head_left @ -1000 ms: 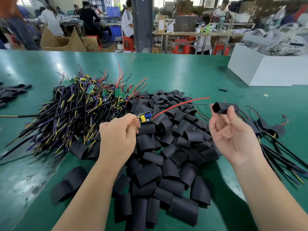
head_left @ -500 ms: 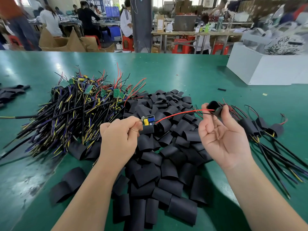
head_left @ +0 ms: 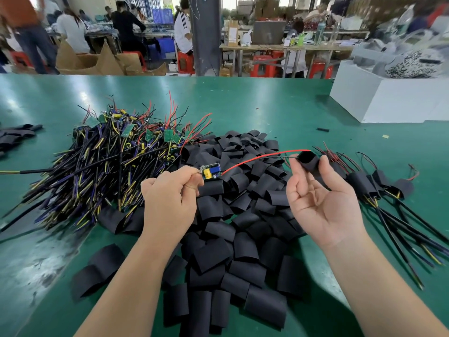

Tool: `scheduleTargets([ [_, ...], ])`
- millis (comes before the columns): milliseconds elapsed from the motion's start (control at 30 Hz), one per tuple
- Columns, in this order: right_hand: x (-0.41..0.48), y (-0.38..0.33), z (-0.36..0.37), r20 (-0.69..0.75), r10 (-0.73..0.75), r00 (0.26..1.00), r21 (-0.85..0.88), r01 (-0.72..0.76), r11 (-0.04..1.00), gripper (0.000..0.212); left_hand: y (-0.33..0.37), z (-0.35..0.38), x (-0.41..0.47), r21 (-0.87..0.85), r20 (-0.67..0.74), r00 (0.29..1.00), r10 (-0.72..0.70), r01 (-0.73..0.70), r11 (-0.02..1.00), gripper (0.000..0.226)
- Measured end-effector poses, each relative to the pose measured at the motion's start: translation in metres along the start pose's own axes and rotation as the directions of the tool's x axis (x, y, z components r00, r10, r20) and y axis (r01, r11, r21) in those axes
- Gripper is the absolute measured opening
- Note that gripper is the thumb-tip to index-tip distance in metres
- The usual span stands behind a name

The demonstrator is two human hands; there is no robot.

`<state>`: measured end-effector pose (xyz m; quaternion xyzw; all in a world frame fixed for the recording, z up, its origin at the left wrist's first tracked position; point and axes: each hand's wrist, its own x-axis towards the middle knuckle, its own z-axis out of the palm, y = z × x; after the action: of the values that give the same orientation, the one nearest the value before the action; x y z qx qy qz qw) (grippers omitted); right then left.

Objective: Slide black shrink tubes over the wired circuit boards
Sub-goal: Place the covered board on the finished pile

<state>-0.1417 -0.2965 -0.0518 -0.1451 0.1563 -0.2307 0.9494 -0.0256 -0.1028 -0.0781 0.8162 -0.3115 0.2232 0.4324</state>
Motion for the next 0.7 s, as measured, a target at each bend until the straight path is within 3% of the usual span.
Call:
scheduleTargets([
  [167, 0.001, -0.001, 0.001, 0.036, -0.040, 0.999, -0.021, 0.040, 0.999, 0.035, -0.004, 0.002, -0.001, 0.110, 0.032, 0.999, 0.024, -0.027, 0.994, 0.024],
  [333, 0.001, -0.001, -0.002, 0.179, -0.119, 0.977, -0.228, 0.158, 0.961, 0.021, -0.007, 0.005, -0.004, 0.188, 0.083, 0.996, -0.013, -0.002, 0.982, 0.025],
  [567, -0.001, 0.024, -0.006, 0.418, -0.059, 0.906, -0.521, 0.293, 0.802, 0.034, 0.011, 0.014, -0.010, -0.035, 0.218, 0.976, 0.006, 0.001, 0.999, 0.024],
  [700, -0.001, 0.027, -0.008, 0.483, -0.024, 0.875, -0.575, 0.337, 0.745, 0.034, 0.013, 0.018, -0.012, -0.242, 0.258, 0.966, 0.011, 0.054, 0.969, 0.025],
])
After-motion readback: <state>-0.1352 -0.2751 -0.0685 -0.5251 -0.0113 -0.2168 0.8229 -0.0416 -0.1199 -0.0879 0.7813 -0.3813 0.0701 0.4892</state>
